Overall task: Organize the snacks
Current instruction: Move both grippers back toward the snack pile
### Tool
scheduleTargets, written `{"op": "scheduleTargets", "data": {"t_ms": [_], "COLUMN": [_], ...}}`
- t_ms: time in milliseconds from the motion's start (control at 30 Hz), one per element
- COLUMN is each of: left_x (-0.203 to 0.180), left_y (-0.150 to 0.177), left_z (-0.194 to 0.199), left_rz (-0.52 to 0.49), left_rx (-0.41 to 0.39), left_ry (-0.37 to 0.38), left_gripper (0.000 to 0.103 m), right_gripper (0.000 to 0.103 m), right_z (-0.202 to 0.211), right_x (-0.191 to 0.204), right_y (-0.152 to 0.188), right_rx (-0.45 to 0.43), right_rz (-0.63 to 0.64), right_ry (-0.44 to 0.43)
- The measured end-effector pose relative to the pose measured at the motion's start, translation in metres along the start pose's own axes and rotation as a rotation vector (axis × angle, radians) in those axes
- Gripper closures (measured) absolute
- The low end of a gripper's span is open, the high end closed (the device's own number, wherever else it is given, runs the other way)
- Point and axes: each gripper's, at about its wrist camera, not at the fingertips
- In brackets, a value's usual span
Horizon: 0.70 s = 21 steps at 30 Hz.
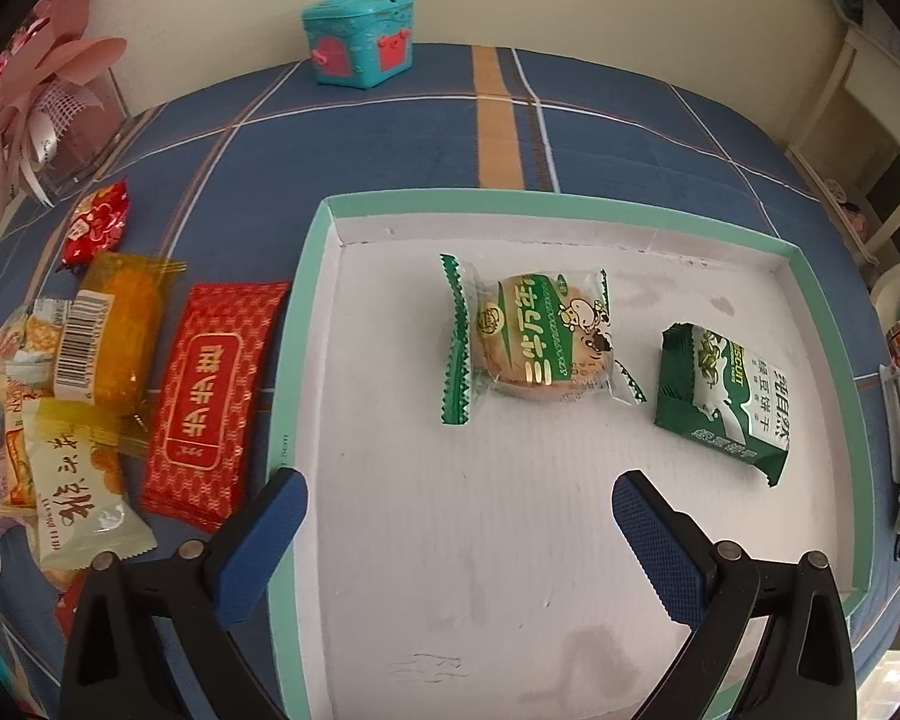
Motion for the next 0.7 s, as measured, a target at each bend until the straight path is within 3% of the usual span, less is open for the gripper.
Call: {"op": "scheduleTargets", "data": {"t_ms": [167, 333, 467, 700], "left_x": [0.005, 0.01, 0.007, 0.009], "left_y": [-0.002, -0.002, 0.0, 0.004], "left_z": [-0.008, -0.014, -0.016, -0.02], "left_rz": [-0.002, -0.001, -0.02, -0.034], "left_rx": [0.013, 0.032, 0.053, 0.096], "left_ry": [0.029, 0.06, 0.104, 0.139], "left_gripper": [0.012, 0.012, 0.012, 0.012], "right_gripper": [0.0, 0.0, 0.0, 0.0], "right_z": [0.003, 0.027, 0.04, 0.041], "right_x": [0.0, 0.011, 0.029, 0.077], "right_y": [-0.001, -0.003, -0.002, 0.02], "right_rx": [-0.013, -0.092, -0.104, -0.024], "right_rz": [-0.028, -0.026, 0.005, 0.107], "right_ry": [0.009, 0.011, -0.053, -0.196]}}
Point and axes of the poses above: each gripper's, at about its wrist camera, not at the fingertips, and z roughly against the way its jaws point, x to its left, y to its underside, and after that the axes turned 9 degrees about -y, right-handed
